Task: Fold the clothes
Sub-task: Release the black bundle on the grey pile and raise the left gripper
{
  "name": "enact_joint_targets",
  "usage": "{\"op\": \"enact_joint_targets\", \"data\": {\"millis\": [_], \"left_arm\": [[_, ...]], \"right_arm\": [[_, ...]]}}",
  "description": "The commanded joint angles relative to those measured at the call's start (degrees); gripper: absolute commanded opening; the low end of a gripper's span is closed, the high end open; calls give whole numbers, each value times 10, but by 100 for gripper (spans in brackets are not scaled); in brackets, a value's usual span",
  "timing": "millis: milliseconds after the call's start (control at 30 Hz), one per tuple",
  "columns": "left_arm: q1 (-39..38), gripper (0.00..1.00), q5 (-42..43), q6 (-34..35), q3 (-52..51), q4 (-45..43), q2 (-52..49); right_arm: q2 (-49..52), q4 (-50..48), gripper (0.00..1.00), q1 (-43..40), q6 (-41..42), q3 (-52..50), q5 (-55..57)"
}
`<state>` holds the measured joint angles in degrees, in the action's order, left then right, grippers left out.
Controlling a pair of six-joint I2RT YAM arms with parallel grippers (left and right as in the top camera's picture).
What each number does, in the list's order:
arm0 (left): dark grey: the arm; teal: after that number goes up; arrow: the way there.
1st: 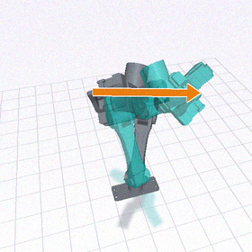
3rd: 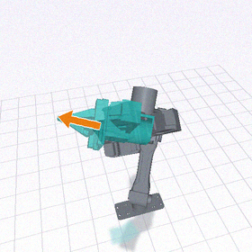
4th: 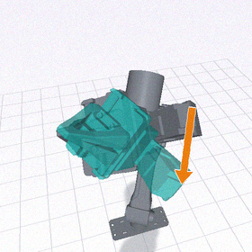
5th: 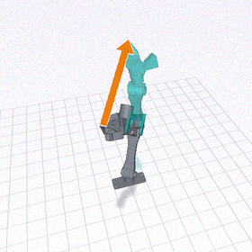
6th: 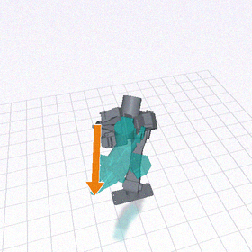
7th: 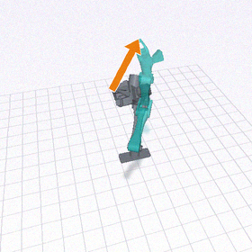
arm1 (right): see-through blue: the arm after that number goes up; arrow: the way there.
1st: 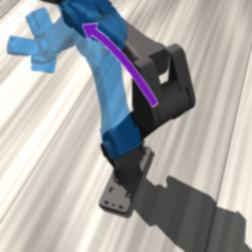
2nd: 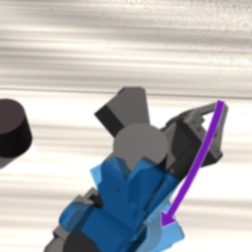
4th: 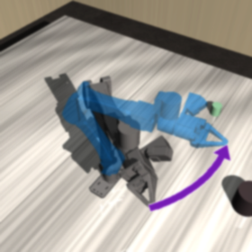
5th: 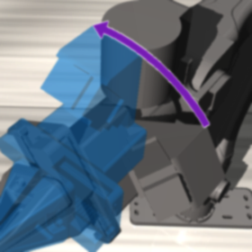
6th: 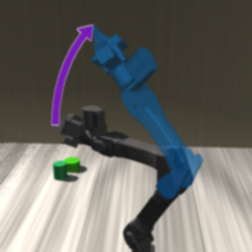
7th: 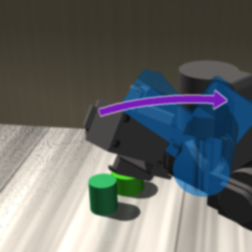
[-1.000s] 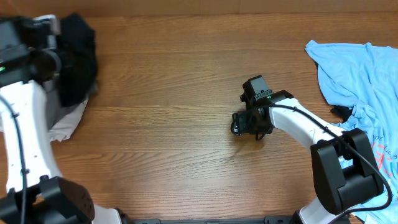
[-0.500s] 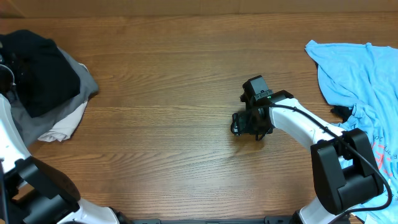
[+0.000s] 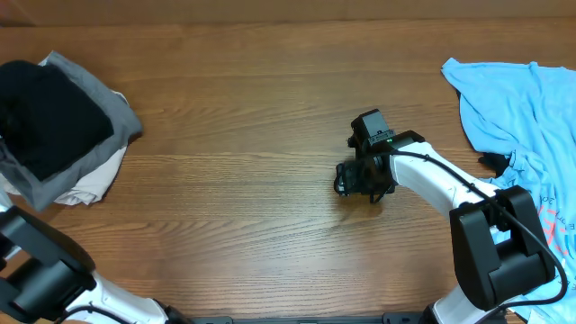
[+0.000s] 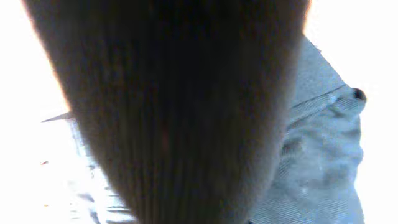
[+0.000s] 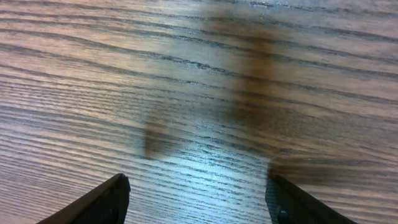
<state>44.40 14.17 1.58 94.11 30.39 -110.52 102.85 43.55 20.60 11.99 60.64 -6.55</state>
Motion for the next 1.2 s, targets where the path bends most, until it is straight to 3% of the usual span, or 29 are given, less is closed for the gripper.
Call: {"op": "enact_joint_targets", "data": {"millis": [0, 133, 300, 333, 600, 700, 767, 933, 1000, 1167], "left_arm": [[24, 16, -13, 26, 9, -18, -28], [44, 21, -13, 28, 9, -39, -58], [55, 60, -12, 28, 9, -54, -102], [55, 64, -11, 27, 9, -54, -110], [56, 80, 9, 27, 16, -53, -107], [56, 92, 8, 27, 25, -45, -75], [55, 100, 8, 28, 26, -45, -47], [43, 100, 2, 48, 26, -36, 47], [30, 100, 3, 53, 26, -25, 71], [-44, 100, 3, 52, 26, 21, 106]], "right_arm": [[1, -1, 74, -1, 2, 12, 5], [1, 2, 74, -1, 2, 12, 5], [1, 7, 75, -1, 2, 12, 5], [1, 8, 74, -1, 2, 12, 5], [1, 16, 75, -1, 2, 12, 5], [1, 16, 76, -1, 2, 12, 5], [1, 14, 82, -1, 2, 12, 5], [1, 4, 91, -1, 2, 12, 5], [1, 2, 100, -1, 2, 12, 0], [1, -7, 100, -1, 2, 12, -14]]}}
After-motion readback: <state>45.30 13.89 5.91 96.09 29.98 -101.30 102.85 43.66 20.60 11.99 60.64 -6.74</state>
